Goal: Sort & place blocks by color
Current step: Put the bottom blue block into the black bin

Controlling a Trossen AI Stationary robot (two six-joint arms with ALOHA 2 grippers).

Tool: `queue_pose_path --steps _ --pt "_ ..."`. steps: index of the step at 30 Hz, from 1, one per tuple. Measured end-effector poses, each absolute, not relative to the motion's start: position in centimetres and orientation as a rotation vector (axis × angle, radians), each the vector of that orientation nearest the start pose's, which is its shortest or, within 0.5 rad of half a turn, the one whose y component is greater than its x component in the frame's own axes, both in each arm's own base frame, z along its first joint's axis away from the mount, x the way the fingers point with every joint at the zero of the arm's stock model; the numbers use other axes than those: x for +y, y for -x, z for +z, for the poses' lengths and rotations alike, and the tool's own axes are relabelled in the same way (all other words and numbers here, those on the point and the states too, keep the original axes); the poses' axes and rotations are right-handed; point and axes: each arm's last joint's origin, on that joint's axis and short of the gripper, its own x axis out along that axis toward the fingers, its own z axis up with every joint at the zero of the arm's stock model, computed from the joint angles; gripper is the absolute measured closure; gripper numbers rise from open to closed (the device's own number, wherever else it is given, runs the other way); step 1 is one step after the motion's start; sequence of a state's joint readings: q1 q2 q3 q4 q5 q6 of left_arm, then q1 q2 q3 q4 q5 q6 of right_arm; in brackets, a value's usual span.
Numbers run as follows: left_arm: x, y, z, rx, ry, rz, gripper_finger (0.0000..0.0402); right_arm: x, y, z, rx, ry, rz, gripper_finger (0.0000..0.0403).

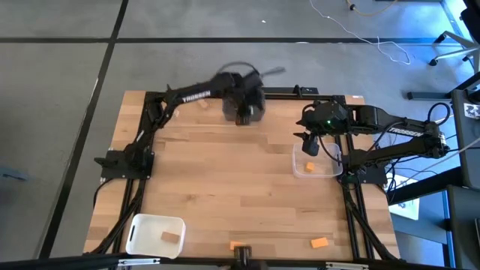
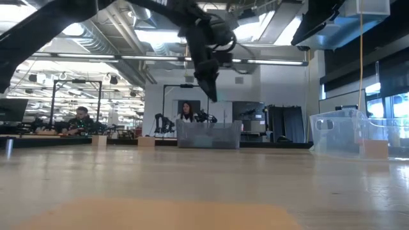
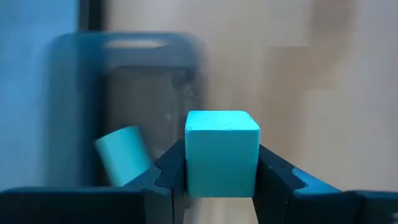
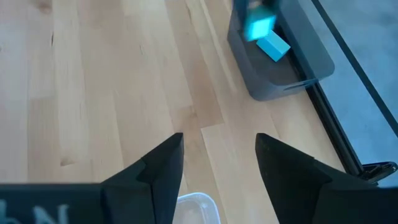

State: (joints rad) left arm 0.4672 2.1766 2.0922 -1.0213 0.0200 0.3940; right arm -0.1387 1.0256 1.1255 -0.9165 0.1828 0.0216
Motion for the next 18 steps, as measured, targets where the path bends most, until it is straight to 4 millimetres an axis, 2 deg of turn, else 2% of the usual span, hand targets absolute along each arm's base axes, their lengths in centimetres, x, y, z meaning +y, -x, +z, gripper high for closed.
queue_pose_path --steps 4,9,18 --pt "24.0 -39.8 26.9 1.104 0.049 0.197 0.0283 -3.1 -18.4 34.3 0.816 -0.004 -0.313 0.0202" --pt "26.2 -39.2 25.2 1.113 0.129 0.227 0.0283 -3.1 -18.4 34.3 0.815 -0.002 -0.316 0.0202" --pt "26.6 -39.9 21.4 1.208 0.176 0.192 0.0283 -3.1 -18.4 34.4 0.812 0.0 -0.32 0.0202"
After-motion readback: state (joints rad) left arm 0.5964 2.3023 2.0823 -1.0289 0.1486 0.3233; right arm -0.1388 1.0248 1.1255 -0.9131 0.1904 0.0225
